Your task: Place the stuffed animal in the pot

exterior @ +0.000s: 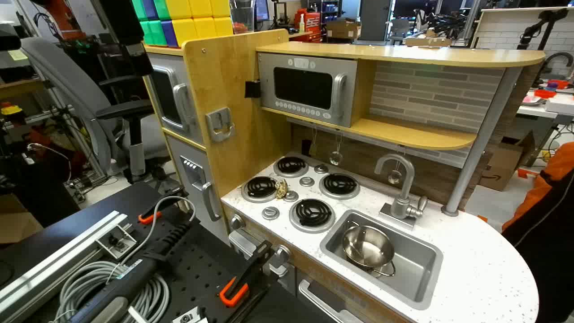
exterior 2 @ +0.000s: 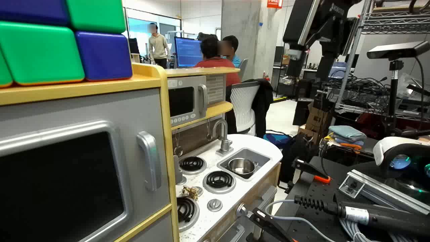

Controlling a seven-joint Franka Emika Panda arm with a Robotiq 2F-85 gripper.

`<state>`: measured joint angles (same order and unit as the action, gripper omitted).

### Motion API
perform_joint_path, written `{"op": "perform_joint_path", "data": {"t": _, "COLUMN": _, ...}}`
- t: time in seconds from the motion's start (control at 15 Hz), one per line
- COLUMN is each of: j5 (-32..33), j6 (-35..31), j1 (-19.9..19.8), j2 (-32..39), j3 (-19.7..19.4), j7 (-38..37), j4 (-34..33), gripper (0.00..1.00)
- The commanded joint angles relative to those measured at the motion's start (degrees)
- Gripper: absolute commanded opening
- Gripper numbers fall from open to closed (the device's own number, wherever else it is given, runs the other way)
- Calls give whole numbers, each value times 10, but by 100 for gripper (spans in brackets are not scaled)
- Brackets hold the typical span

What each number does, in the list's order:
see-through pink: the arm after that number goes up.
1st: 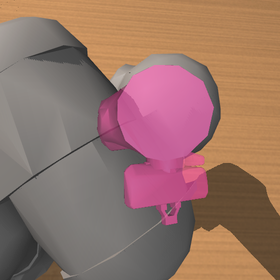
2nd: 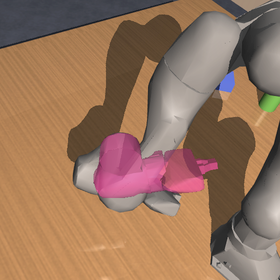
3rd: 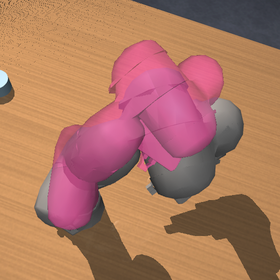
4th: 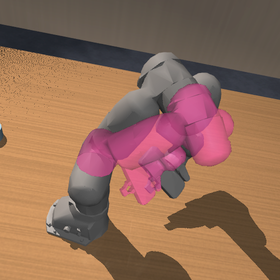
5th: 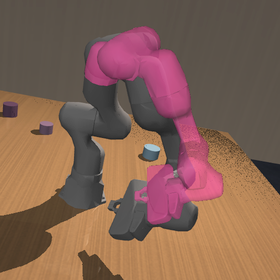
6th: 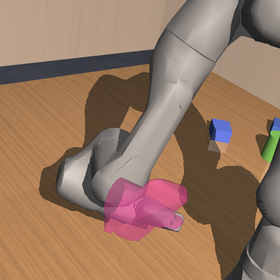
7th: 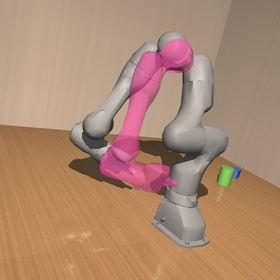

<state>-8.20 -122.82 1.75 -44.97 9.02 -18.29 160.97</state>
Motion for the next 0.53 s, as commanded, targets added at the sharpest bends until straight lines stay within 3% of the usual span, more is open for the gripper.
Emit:
{"op": "perform_joint_path", "data": {"t": 0.0, "j5": 1, "j6": 2, "j1": 1, "j2": 1, "j3": -1, "j7": 0, "j4": 3, "gripper": 100}}
{"op": "perform_joint_path", "data": {"t": 0.47, "j5": 17, "j6": -135, "j1": -56, "j2": 125, "j3": 4, "j7": -44, "j4": -8, "gripper": 100}}
